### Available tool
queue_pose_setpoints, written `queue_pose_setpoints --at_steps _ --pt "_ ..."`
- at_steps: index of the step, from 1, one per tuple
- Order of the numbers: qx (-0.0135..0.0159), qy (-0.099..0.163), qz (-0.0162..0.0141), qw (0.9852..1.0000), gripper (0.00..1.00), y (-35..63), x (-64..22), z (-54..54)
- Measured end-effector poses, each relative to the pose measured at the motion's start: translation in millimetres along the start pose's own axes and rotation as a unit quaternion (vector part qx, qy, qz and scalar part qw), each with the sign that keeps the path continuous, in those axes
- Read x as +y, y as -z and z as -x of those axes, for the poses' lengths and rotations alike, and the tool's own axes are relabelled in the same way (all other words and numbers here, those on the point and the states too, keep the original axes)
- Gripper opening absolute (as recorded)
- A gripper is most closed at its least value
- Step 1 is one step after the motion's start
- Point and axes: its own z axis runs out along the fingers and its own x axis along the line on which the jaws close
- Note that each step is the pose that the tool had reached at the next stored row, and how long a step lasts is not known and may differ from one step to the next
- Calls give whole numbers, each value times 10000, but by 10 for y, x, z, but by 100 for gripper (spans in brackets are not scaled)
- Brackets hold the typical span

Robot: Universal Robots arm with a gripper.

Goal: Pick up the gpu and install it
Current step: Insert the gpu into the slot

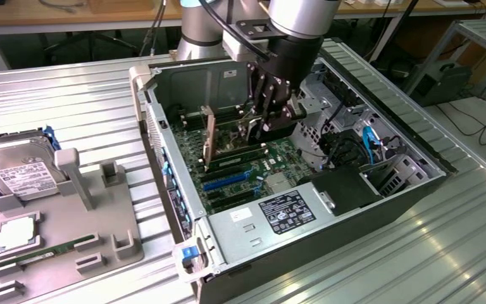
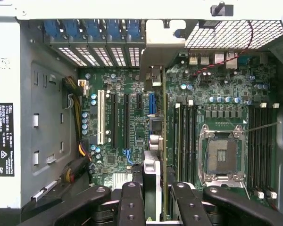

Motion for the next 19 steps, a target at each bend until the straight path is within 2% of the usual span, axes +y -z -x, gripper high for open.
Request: queue_pose_setpoints --at_steps 7,15,17,19 --pt "-6 6 1 10000 28 -34 2 1" --pt "-11 7 1 10000 28 -50 48 2" --pt "-45 8 1 10000 28 -57 49 2" --pt "-102 12 1 9999 28 -63 50 2"
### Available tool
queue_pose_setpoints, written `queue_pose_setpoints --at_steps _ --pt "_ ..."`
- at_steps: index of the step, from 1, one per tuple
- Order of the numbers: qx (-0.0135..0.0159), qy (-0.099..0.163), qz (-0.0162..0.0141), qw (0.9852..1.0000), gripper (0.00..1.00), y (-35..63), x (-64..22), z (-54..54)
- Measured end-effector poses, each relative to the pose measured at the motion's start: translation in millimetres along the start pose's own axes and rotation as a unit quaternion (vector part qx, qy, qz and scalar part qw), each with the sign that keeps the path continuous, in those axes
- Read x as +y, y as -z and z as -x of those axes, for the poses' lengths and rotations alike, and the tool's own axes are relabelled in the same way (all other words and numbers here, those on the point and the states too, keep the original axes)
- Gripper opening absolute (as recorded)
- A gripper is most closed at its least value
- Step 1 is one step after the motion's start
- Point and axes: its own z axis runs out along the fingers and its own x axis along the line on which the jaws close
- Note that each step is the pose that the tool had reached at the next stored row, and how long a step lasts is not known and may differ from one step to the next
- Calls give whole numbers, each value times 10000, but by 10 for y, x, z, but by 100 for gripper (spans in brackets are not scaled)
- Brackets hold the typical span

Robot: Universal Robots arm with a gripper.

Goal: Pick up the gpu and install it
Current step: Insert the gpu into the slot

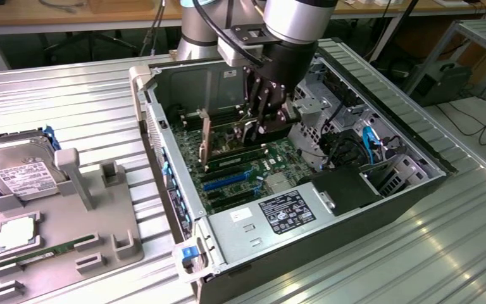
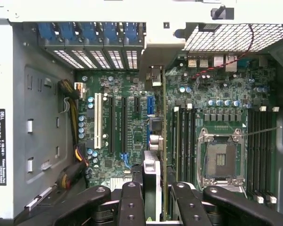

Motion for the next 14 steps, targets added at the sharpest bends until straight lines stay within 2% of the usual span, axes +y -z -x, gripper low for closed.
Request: queue_pose_setpoints --at_steps 3,4,14 --pt "-107 7 -1 9999 28 -13 0 0" --pt "-122 8 -3 9999 28 -33 -1 0" --pt "-121 8 -1 9999 28 -155 -2 -1"
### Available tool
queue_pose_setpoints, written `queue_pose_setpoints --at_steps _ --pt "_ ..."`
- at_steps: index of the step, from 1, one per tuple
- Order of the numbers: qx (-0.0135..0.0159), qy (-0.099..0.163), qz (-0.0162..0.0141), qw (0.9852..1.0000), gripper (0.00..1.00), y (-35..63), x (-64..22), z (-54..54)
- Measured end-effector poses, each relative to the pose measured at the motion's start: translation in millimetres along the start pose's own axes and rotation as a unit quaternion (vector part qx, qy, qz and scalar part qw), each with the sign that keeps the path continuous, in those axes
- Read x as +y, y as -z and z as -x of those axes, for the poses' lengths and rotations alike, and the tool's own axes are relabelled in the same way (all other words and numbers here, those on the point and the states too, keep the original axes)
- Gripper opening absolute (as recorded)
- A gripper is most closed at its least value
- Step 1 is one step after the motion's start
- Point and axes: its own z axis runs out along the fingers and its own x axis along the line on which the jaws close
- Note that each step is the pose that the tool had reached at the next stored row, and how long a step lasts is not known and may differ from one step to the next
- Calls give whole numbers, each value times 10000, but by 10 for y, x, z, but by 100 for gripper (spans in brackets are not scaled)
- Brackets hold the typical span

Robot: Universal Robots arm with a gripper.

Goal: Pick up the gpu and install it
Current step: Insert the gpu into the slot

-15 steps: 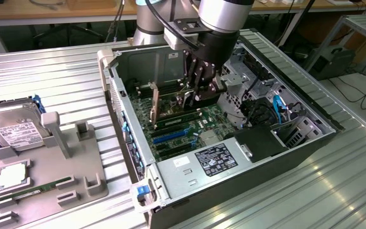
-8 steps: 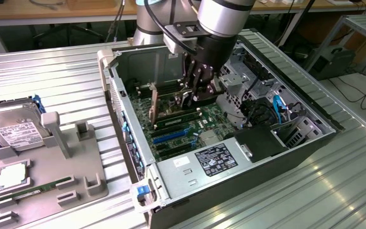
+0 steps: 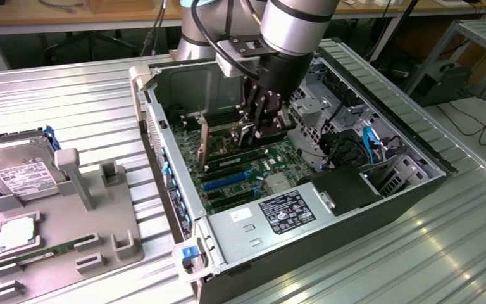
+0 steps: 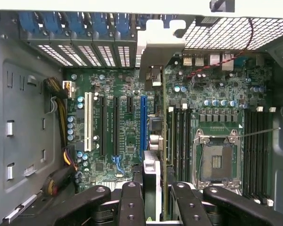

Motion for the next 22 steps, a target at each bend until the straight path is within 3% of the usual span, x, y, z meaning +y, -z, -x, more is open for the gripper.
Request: queue_pose_setpoints --at_steps 11,15,22 --pt "0 0 -1 10000 28 -136 47 -1" --pt "-1 3 -78 10000 28 -155 55 -1" --pt "1 3 -86 10000 28 -283 57 -6"
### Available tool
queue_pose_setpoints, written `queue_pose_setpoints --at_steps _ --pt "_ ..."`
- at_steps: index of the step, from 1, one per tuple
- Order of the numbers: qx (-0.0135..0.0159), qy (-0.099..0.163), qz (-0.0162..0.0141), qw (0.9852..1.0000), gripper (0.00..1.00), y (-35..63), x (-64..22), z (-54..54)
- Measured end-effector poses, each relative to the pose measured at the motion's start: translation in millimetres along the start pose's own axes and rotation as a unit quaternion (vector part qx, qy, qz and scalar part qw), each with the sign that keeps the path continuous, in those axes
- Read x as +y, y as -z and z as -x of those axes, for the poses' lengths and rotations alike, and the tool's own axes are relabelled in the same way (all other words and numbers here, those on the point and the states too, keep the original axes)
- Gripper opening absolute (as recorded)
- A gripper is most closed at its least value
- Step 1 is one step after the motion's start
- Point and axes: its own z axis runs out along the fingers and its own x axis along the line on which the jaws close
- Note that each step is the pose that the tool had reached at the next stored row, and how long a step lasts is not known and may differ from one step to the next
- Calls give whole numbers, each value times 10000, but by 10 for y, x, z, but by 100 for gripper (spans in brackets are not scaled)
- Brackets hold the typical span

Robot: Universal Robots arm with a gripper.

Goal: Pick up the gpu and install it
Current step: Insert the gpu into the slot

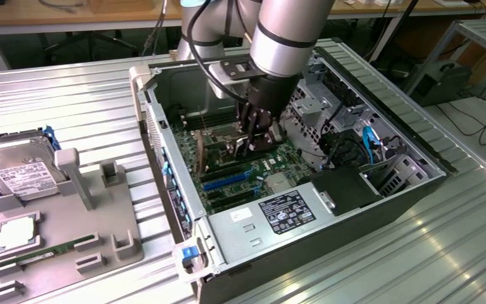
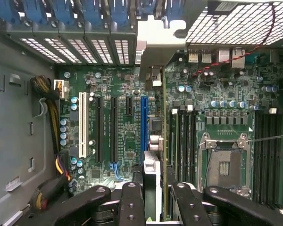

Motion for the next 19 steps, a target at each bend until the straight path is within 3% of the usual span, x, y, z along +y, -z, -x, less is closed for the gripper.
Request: queue_pose_setpoints --at_steps 9,19 --pt "0 0 0 10000 28 -150 21 -3" --pt "-6 0 0 10000 28 -190 24 -5"
